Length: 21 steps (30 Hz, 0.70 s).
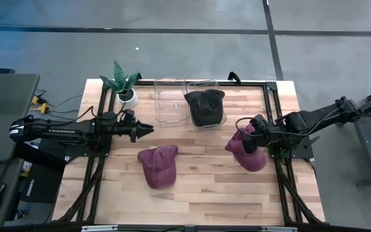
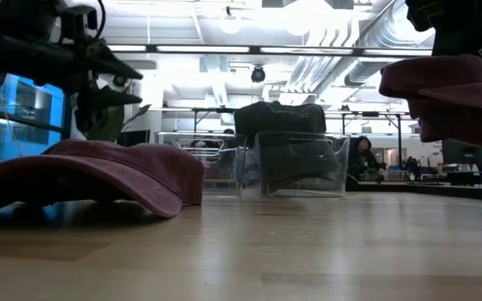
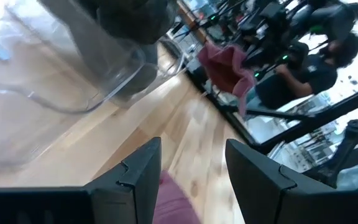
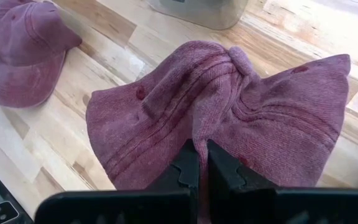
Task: Pick & Place hat
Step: Put the right dark red cap into the left transparent bin
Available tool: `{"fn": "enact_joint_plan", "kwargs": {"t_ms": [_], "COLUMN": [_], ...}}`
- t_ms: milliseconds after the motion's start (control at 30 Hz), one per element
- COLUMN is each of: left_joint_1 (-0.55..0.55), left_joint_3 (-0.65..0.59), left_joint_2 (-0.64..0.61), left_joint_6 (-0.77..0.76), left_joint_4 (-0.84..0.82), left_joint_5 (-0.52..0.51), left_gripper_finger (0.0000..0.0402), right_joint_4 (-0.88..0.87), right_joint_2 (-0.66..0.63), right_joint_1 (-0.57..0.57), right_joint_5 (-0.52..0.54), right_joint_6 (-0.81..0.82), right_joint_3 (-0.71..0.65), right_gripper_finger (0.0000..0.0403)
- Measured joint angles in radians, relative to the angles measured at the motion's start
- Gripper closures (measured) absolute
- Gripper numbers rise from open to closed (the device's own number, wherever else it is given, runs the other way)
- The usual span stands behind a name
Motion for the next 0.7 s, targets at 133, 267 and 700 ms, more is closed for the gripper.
{"fn": "enact_joint_plan", "kwargs": {"t_ms": [133, 267, 700], "left_joint_1": [0.000, 0.000, 0.000], "left_joint_3": [0.047, 0.109, 0.364], "left_joint_2": [0.050, 0.116, 0.409], "left_joint_6": [0.000, 0.009, 0.034], "left_joint_4": [-0.003, -0.004, -0.019], "left_joint_5": [-0.007, -0.015, 0.017], "left_gripper_finger": [0.0229, 0.0229, 0.0229], "right_joint_4": [0.000, 0.000, 0.009], "right_joint_2": [0.000, 0.000, 0.000], "right_joint_1": [0.000, 0.000, 0.000], "right_joint_5": [-0.007, -0.009, 0.009], "right_joint_6": [-0.014, -0.027, -0.095], "right_joint_3": [0.000, 0.000, 0.000], "right_gripper_finger": [0.0402, 0.0402, 0.0402]}}
